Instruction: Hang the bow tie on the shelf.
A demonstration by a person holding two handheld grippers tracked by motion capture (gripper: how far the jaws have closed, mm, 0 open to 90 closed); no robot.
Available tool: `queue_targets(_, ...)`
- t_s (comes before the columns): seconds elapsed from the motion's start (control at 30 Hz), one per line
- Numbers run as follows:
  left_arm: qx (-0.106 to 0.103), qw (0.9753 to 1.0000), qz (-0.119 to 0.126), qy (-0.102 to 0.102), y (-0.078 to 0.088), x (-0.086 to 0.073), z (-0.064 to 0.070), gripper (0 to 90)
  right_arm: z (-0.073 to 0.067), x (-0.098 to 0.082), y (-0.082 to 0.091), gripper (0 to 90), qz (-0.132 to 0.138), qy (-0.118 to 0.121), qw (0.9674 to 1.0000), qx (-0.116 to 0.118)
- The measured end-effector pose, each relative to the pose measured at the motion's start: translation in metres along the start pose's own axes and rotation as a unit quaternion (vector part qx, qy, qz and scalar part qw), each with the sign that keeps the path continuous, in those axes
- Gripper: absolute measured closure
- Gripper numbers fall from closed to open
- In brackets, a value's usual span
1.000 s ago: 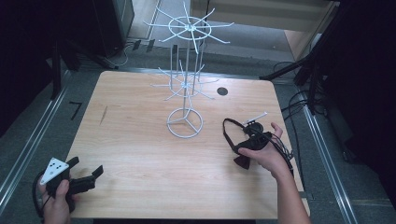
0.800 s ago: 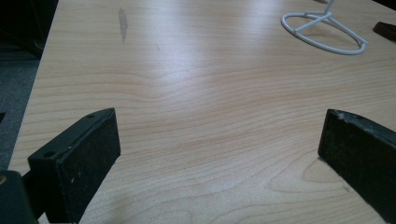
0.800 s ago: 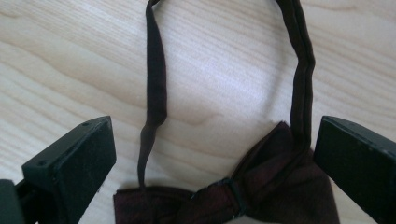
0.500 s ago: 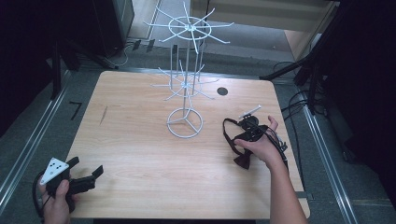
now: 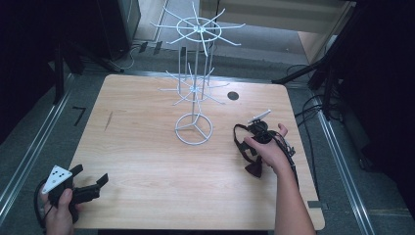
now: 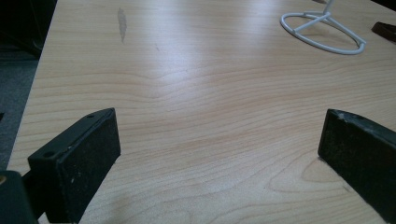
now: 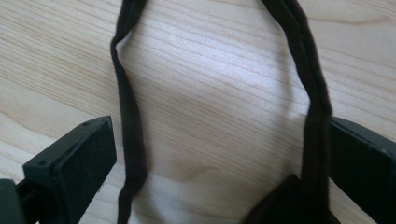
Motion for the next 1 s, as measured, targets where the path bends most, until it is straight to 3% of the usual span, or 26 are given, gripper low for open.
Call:
queue_targets(0.33, 0.0, 1.0, -0.001, 0.0, 0.0, 0.0, 0.0, 0.0, -0.012, 0.0, -0.007, 3.4, -0.022, 0.029, 0.9993, -0.012)
queue_targets(0.4, 0.0, 1.0, -0.001, 0.0, 0.0, 0.0, 0.0, 0.0, -0.015, 0.001, -0.005, 12.4, -0.02, 0.039, 0.999, -0.01)
queue_targets(0.5, 0.001, 1.0, -0.001, 0.0, 0.0, 0.0, 0.0, 0.0, -0.015, 0.004, 0.003, 46.4, -0.001, 0.041, 0.9991, -0.014)
queue_targets(0.53, 0.001, 1.0, -0.001, 0.0, 0.0, 0.0, 0.0, 0.0, -0.015, 0.004, 0.003, 46.4, -0.001, 0.041, 0.9991, -0.014)
queue_targets(0.57, 0.001, 1.0, -0.001, 0.0, 0.0, 0.0, 0.0, 0.0, -0.013, 0.003, 0.006, 59.8, 0.005, 0.034, 0.9993, -0.015)
queue_targets(0.63, 0.0, 1.0, -0.002, 0.0, 0.0, 0.0, 0.0, 0.0, -0.012, 0.002, 0.008, 72.1, 0.009, 0.026, 0.9995, -0.015)
queue_targets(0.7, 0.0, 1.0, -0.003, 0.0, 0.0, 0.0, 0.0, 0.0, -0.011, 0.002, 0.008, 79.3, 0.01, 0.025, 0.9995, -0.015)
queue_targets(0.8, 0.001, 1.0, -0.002, 0.0, 0.0, 0.0, 0.0, 0.0, -0.015, 0.0, 0.007, 89.7, 0.01, 0.042, 0.9989, -0.016)
queue_targets(0.93, 0.001, 1.0, -0.002, 0.001, 0.0, 0.0, 0.0, 0.0, -0.02, 0.0, 0.006, 90.0, 0.0, 0.065, 0.9968, -0.045)
queue_targets(1.0, 0.001, 1.0, -0.003, 0.001, 0.0, 0.0, -0.001, 0.0, -0.02, 0.001, 0.006, 90.0, 0.007, 0.071, 0.9966, -0.041)
Point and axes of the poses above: each handheld gripper's, and its own axes: y roughly backward along the jaws, x roughly out of its top, z roughly to its right, the point moved 9 cm from there along -y, roughly forward along the jaws, and after that the axes turned 12 degrees about x, right-handed, at the moved point
